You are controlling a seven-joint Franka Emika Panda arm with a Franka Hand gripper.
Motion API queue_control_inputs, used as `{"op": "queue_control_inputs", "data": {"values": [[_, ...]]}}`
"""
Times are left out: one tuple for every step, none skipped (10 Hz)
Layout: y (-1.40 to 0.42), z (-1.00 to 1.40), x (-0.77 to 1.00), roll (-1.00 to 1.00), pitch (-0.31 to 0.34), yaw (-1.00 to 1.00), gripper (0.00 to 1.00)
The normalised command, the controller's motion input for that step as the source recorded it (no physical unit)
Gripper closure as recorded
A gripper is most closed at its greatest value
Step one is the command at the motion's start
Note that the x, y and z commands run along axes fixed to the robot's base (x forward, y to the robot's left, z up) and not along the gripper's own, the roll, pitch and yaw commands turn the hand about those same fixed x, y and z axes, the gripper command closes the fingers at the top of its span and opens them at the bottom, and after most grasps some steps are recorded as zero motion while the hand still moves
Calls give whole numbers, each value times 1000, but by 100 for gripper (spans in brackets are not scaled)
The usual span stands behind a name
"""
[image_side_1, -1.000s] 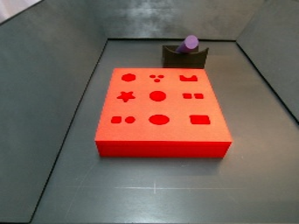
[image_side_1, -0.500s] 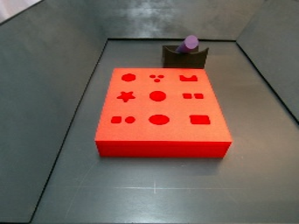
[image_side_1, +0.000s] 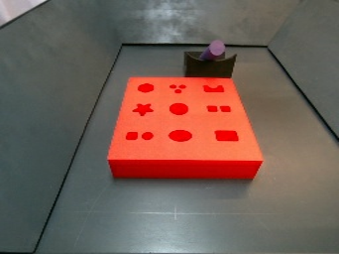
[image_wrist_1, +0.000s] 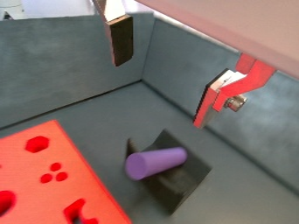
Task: Pick up the round object. Move up. Place the round object on the fixture. Regrasp the round object. Move to above the board. Insert the round object.
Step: Regrasp the round object.
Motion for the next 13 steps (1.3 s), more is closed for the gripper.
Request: {"op": "queue_control_inputs", "data": {"values": [[-27, -8, 58, 1000, 58, 47, 0], [-32, -8, 80, 1000, 81, 55, 0], [-34, -5, 86, 1000, 93, 59, 0], [-40, -4, 103, 1000, 119, 71, 0], [-43, -10, 110, 1000, 143, 83, 0], [-45, -13, 116, 1000, 176, 108, 0], [-50, -9, 117, 1000, 193, 125, 0], [-52, -14, 120, 1000, 226, 176, 0], [-54, -11, 121, 879, 225, 206, 0], [-60, -10, 134, 637, 187, 232, 0], [-60, -13, 141, 516, 168, 242, 0], [-51, -9, 152, 301, 123, 247, 0], [-45, -5, 149, 205, 90, 246, 0]]}}
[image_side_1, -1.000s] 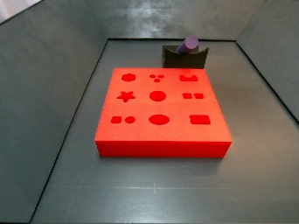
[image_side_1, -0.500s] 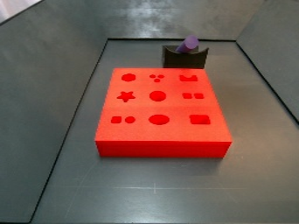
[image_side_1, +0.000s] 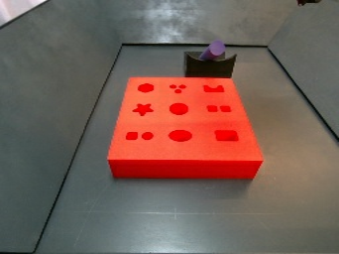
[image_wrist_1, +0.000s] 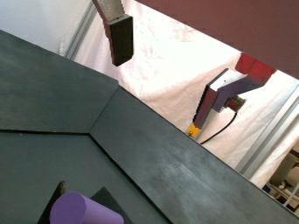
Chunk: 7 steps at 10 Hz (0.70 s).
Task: Pick up the round object. Move up. Place the round object on the fixture. Regrasp the round object. Move to above the board. Insert the round object.
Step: Regrasp the round object.
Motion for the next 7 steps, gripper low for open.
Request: {"op": "queue_control_inputs", "data": {"values": [[-48, -7, 135, 162, 55, 237, 0], [-54, -12, 107, 157, 27, 217, 0], [43, -1000, 39, 232, -79, 115, 0], [45, -1000, 41, 232, -87, 85, 0], [40, -1000, 47, 204, -98, 56, 0], [31, -1000, 48, 149, -105, 23, 0], [27, -1000, 50, 112, -106, 2, 0]]}}
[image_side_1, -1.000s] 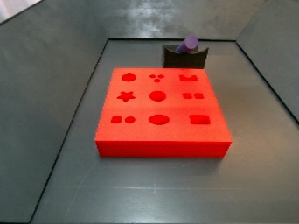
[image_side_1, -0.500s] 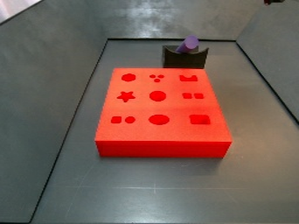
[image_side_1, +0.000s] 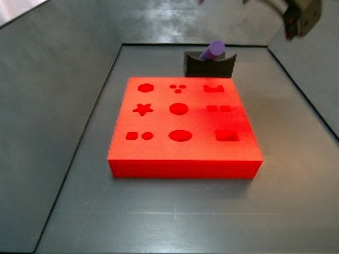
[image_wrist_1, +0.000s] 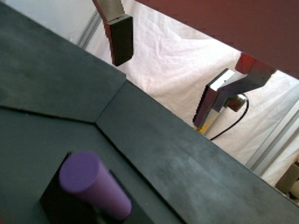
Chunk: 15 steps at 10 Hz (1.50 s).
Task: Pick up the round object. Move up. Place the round object on the fixture. Regrasp the round object. Move to above the board. Insert the round object.
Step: Regrasp the round object, then move to above the board.
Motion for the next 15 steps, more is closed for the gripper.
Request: {"op": "queue_control_inputs", "data": {"values": [[24, -1000, 53, 81, -103, -14, 0], [24, -1000, 55, 61, -90, -34, 0], [22, -1000, 58, 51, -79, -42, 0], [20, -1000, 62, 44, -74, -45, 0], [16, -928, 62, 42, -46, -47, 0], [8, -814, 60, 41, -37, -45, 0], [5, -591, 58, 45, -16, -38, 0], [2, -432, 61, 41, -2, -30, 0], [1, -223, 67, 43, 14, -13, 0], [0, 0, 0, 0, 0, 0, 100], [154, 1000, 101, -26, 180, -106, 100], [152, 1000, 101, -37, 180, -97, 100], [142, 1000, 91, -50, 192, -48, 100], [130, 1000, 81, -47, 195, 20, 100], [125, 1000, 79, -50, 187, 59, 100]]}}
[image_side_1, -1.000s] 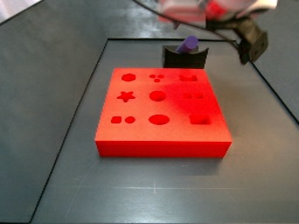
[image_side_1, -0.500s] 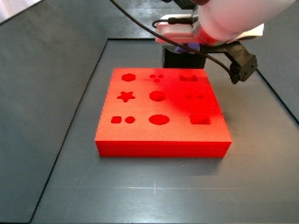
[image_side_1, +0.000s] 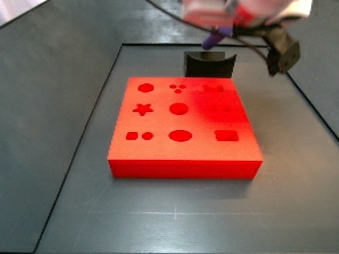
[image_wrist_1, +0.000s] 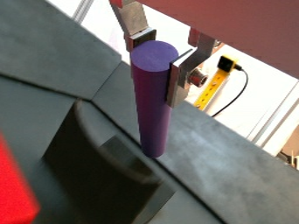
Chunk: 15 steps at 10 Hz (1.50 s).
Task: Pick up the round object. Move up. Place the round object on the fixture. Regrasp the round object. Move to above the board. Insert the round object.
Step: Move to above the board.
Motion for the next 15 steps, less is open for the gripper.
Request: {"op": "queue_control_inputs", "data": {"values": [[120, 1000, 78, -51, 179, 82, 100], [105, 1000, 75, -35, 163, 123, 100], [99, 1000, 76, -26, 150, 137, 100], [89, 1000, 78, -25, 132, 146, 100], [81, 1000, 75, -22, 109, 149, 100], [71, 1000, 73, -26, 85, 150, 100], [60, 1000, 68, -27, 57, 140, 100], [49, 1000, 63, -27, 43, 129, 100], [34, 1000, 57, -31, 29, 109, 100], [23, 898, 47, -33, 29, 99, 100], [6, 676, 31, -38, 30, 79, 100], [-1, 512, 22, -36, 36, 67, 100], [-9, 296, 22, -39, 49, 55, 100], [-11, 183, 22, -42, 56, 52, 100], [-1000, 150, -599, -1000, -44, -66, 100]]}}
